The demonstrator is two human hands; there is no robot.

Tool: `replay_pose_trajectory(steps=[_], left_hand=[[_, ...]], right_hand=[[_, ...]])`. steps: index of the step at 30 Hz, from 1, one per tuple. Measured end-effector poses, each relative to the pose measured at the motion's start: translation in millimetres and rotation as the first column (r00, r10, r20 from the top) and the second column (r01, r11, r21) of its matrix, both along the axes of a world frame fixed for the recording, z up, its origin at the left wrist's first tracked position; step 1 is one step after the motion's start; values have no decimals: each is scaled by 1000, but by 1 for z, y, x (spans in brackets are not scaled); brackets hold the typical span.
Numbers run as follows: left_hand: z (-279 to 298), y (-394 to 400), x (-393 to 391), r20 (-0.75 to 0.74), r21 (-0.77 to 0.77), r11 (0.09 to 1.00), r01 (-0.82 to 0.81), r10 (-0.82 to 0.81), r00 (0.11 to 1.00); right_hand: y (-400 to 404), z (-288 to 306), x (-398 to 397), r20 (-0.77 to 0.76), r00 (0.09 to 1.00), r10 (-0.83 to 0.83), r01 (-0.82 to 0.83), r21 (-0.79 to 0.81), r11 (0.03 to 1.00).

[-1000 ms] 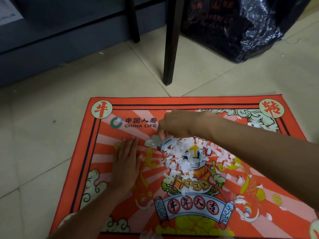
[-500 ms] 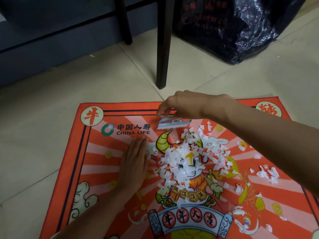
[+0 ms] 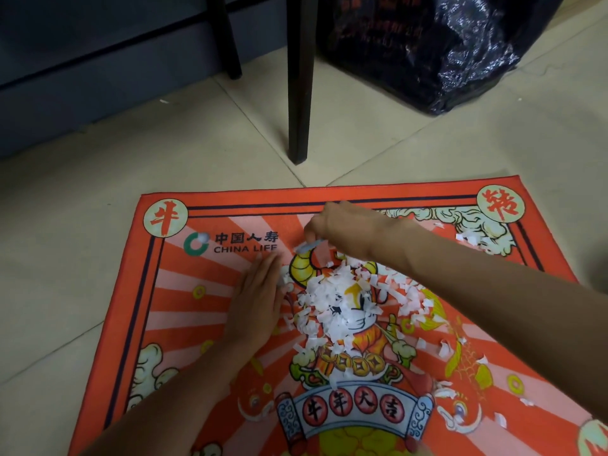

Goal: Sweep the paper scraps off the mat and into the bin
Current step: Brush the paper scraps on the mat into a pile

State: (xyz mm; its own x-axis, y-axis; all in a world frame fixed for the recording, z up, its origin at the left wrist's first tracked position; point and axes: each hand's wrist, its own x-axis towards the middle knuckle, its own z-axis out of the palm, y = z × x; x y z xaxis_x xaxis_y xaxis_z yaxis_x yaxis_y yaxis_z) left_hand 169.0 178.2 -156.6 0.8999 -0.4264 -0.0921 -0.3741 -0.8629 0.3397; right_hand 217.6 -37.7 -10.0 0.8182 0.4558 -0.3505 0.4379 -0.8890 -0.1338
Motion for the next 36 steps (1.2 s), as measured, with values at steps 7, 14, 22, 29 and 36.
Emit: replay_pose_trajectory(steps=[7, 14, 22, 29, 36], left_hand=[[11, -1, 2, -18, 1, 1000, 21, -21, 1000], [9, 5, 1, -37, -2, 999, 38, -38, 999], [13, 23, -2, -41, -5, 1000, 30, -30, 999], [15, 26, -9, -44, 26, 999, 31, -29, 999], [19, 12, -12, -37, 14, 997, 74, -73, 997]], right_hand=[[4, 11, -42, -21, 997, 73, -74, -19, 997], [-11, 8, -22, 128, 989, -67, 54, 103, 993], [31, 8, -30, 70, 992, 106, -107, 8, 994], [14, 15, -39, -23, 994, 111, -110, 28, 994], [-21, 7, -35, 116, 993, 5, -19, 127, 992]])
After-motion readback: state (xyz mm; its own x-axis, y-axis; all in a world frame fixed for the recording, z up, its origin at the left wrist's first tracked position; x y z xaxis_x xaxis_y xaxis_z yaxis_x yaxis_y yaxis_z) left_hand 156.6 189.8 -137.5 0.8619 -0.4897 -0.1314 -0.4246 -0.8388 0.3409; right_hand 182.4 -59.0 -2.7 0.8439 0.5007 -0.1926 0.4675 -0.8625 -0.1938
